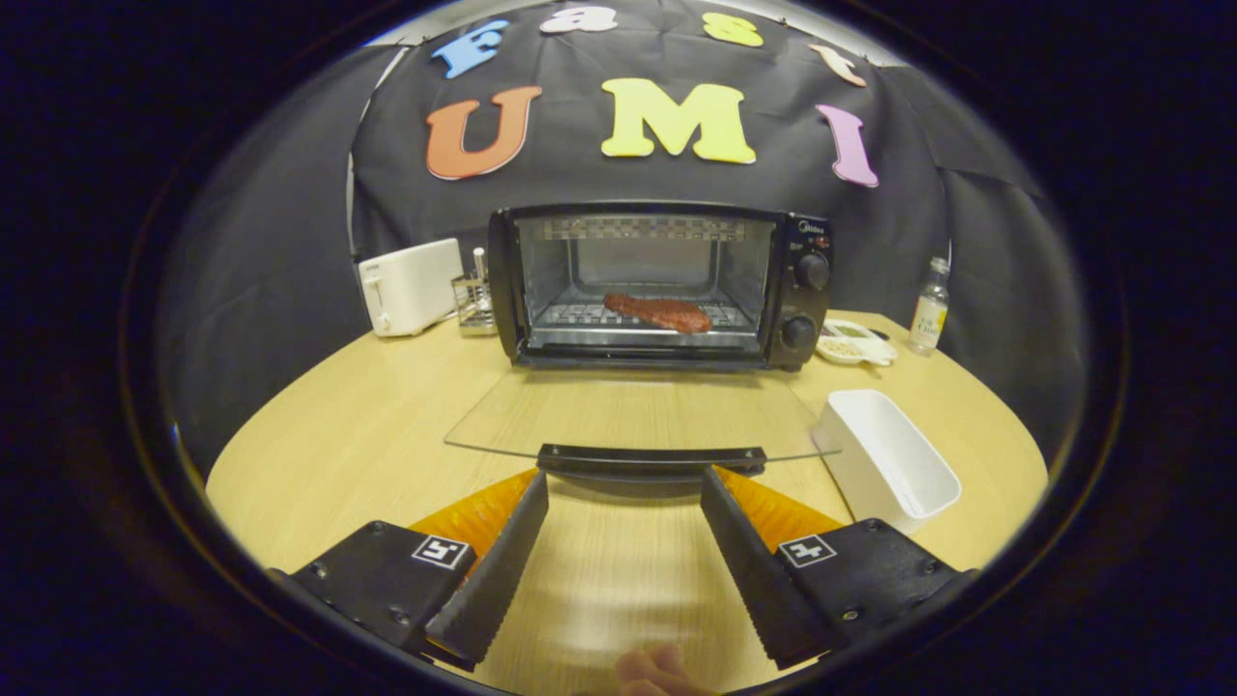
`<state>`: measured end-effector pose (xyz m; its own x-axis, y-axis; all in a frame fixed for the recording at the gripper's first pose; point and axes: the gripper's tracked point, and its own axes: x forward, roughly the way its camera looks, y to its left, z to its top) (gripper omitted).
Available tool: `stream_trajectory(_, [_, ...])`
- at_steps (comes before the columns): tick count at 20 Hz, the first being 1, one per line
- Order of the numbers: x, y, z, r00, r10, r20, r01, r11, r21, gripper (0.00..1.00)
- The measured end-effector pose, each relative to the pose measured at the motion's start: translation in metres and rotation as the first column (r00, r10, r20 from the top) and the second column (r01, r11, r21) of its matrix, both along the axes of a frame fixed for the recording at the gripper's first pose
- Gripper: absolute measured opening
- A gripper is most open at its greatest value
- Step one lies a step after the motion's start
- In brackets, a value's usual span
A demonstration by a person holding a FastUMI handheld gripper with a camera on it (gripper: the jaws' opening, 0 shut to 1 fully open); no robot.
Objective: Open the toaster oven, put the food inside, and close the toaster oven door.
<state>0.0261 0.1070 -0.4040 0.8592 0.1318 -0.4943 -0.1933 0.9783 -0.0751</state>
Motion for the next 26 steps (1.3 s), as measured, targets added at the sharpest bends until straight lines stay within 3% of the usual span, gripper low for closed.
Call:
stream_trajectory(9, [0.008, -0.006, -0.026, 0.993, -0.059, -0.105, 0.058, 0.998, -0.020, 1.00])
stream_trajectory(21, [0.016, -0.007, -0.019, 0.993, -0.072, -0.093, 0.069, 0.997, -0.041, 1.00])
stream_trajectory(26, [0.022, -0.005, 0.004, 0.998, -0.066, -0.019, 0.066, 0.997, -0.034, 1.00])
